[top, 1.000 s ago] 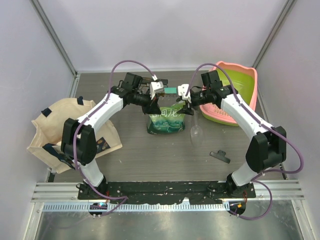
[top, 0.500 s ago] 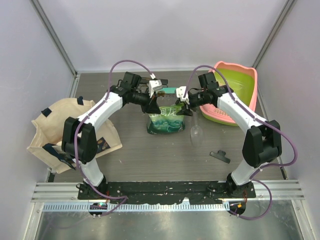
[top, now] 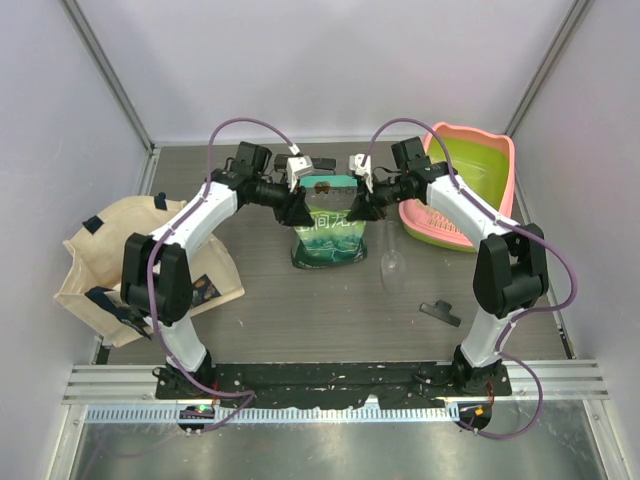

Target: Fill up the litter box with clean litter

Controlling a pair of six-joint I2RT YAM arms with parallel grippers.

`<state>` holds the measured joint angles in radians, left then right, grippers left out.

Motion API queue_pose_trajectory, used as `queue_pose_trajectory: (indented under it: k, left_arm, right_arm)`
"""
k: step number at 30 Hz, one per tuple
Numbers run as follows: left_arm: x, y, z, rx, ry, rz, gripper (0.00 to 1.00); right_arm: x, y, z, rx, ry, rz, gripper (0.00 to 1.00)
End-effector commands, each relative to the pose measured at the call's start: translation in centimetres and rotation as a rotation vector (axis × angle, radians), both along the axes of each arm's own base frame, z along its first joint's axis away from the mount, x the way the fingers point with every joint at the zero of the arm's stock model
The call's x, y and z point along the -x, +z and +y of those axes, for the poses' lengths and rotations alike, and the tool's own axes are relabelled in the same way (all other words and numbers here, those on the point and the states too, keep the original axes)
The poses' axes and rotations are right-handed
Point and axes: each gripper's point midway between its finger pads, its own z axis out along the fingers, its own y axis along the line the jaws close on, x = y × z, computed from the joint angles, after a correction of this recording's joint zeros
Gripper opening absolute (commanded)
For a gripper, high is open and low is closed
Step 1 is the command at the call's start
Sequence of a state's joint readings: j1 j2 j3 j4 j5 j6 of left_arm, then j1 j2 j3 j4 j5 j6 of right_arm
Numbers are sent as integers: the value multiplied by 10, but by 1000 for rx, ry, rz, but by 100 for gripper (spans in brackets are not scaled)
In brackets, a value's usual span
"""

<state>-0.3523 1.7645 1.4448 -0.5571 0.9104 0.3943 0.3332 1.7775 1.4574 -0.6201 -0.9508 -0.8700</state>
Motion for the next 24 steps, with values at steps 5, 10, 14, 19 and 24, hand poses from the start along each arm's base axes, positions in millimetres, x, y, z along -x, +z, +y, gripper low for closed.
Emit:
queue_pose_trajectory:
  k: [5,10,14,19,24]
  left_arm:
    - [37,-24,28,-129,-171,-10,27]
    - [24,-13,39,-51,-55,15,2]
    - [12,-4,52,28,64,32,0]
    - [9,20,38,60,71,-61,31]
    - [-7,48,-13,108,11,-243,51]
  right_arm:
    - [2,21,-3,-35,-81,126,7]
    - [-9,25,-10,-90,-159,274,2]
    - [-7,24,-15,-109,-177,323,2]
    - [-3,26,-10,-131,-174,350,2]
    - [0,25,-4,-135,-153,363,1]
